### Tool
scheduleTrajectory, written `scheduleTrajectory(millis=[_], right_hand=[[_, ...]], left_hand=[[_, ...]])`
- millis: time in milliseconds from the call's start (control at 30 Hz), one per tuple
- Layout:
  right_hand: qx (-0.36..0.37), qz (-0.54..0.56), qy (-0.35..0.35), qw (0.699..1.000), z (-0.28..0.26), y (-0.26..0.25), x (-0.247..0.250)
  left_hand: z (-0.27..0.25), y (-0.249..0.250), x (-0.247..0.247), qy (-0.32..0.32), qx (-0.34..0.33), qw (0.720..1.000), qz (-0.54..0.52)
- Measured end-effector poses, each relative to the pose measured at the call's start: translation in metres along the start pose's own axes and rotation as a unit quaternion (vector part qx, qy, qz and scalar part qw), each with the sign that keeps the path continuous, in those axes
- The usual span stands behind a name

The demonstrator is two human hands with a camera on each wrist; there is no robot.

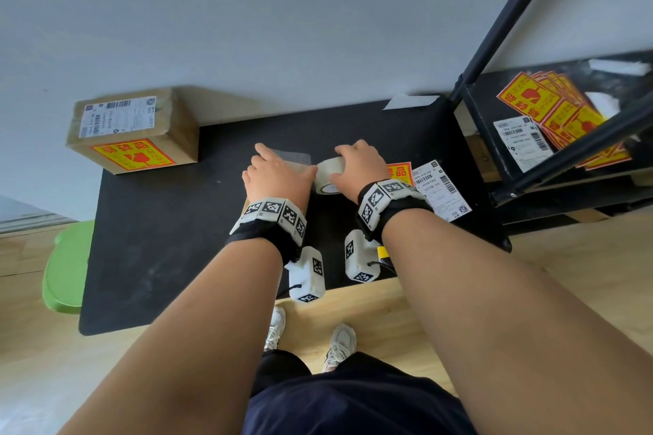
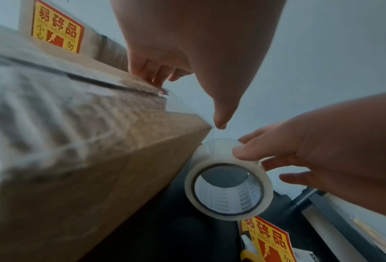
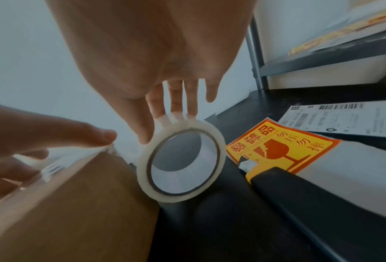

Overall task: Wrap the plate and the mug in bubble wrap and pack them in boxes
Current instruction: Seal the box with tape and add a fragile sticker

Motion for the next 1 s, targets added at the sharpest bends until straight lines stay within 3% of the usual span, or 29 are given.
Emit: scheduleTrajectory(millis=[300, 533, 700, 833, 1000], right_hand=[[-0.055, 0.068, -0.070, 0.994, -0.008, 0.003, -0.007], [-0.032, -0.024, 0.027, 0.999, -0.011, -0.001, 0.015], [-0.056, -0.016, 0.077, 0.995, -0.017, 0.016, 0.023], [-0.049, 0.026, 0.084, 0.995, -0.015, 0.019, 0.016], [-0.055, 0.009, 0.023, 0.998, -0.012, 0.026, -0.007]], left_hand=[[0.000, 0.001, 0.000, -0.019, -0.008, 0.999, 0.040], [0.000, 0.000, -0.001, -0.019, -0.004, 0.999, 0.038], [0.000, -0.001, 0.000, -0.009, -0.005, 1.000, 0.026], [-0.004, -0.001, -0.001, -0.004, -0.006, 1.000, 0.015], [-0.001, 0.000, -0.003, -0.008, -0.014, 1.000, 0.010]])
Point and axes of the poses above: each hand's wrist, its own z-axis towards the middle knuckle, its own x-axis out of the back of the hand, y = z × x, the point moved 7 cm from there along z, towards the middle knuckle, and after that the axes turned 2 degrees about -y, right-handed, at the moved point
